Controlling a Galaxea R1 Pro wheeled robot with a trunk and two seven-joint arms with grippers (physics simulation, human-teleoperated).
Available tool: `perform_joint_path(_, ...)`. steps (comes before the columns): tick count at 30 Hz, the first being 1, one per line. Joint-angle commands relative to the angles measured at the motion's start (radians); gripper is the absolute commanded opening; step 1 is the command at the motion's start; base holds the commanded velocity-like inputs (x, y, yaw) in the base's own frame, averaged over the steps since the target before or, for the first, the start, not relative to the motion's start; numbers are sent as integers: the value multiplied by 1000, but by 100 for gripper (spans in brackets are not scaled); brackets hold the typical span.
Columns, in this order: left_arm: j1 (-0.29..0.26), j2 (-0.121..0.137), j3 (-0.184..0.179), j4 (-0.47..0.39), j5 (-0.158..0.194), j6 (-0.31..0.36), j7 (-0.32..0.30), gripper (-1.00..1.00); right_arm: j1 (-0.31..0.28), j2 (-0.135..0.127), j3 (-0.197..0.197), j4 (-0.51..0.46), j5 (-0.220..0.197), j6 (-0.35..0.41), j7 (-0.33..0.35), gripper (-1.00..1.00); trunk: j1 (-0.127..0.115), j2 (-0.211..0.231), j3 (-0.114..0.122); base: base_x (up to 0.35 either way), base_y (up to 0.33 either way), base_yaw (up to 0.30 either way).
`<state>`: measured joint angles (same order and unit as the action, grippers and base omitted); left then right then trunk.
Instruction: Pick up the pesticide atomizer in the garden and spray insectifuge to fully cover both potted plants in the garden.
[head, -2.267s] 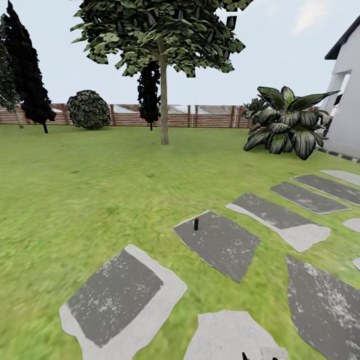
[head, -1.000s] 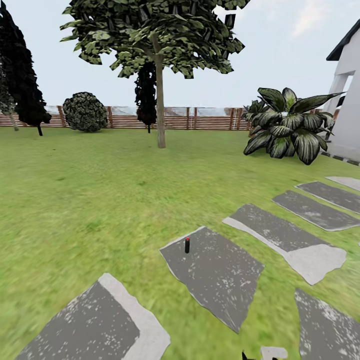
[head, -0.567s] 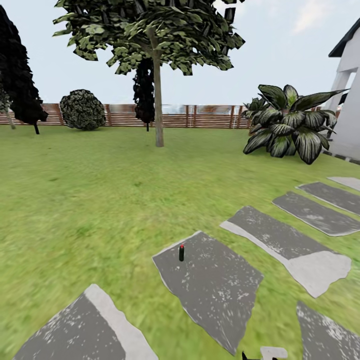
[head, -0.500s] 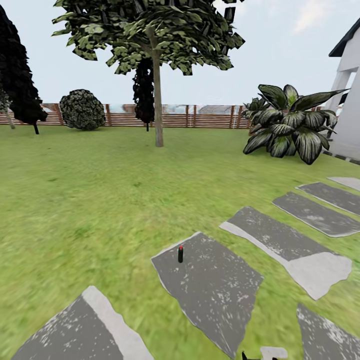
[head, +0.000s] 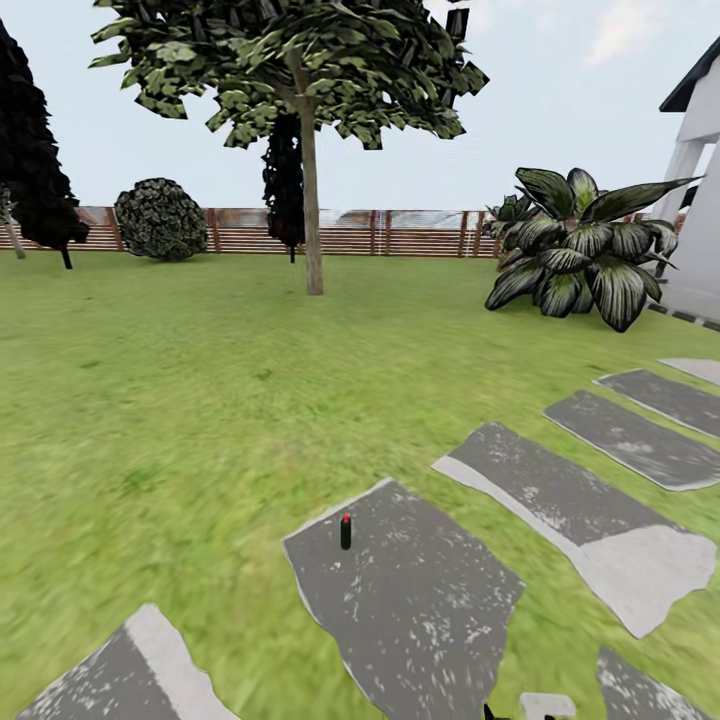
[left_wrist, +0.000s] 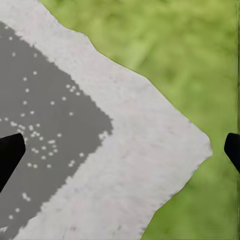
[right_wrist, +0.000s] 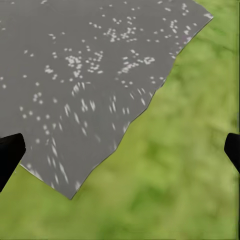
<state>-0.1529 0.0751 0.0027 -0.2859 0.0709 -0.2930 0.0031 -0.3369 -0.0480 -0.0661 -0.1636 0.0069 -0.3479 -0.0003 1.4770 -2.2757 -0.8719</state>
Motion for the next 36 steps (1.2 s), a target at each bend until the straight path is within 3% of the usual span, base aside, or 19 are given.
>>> perform_joint_path(1, 0, 0, -1, 1, 7, -3, 0, 100, -1, 0, -6, 1, 1, -3, 2, 100, 0, 0, -1, 283, -163, 0)
perform_joint_path(36, 0, 0, -1, 1, 7, -4, 0, 100, -1, 0, -6, 1, 1, -4, 2, 100, 0, 0, -1, 281, -167, 0)
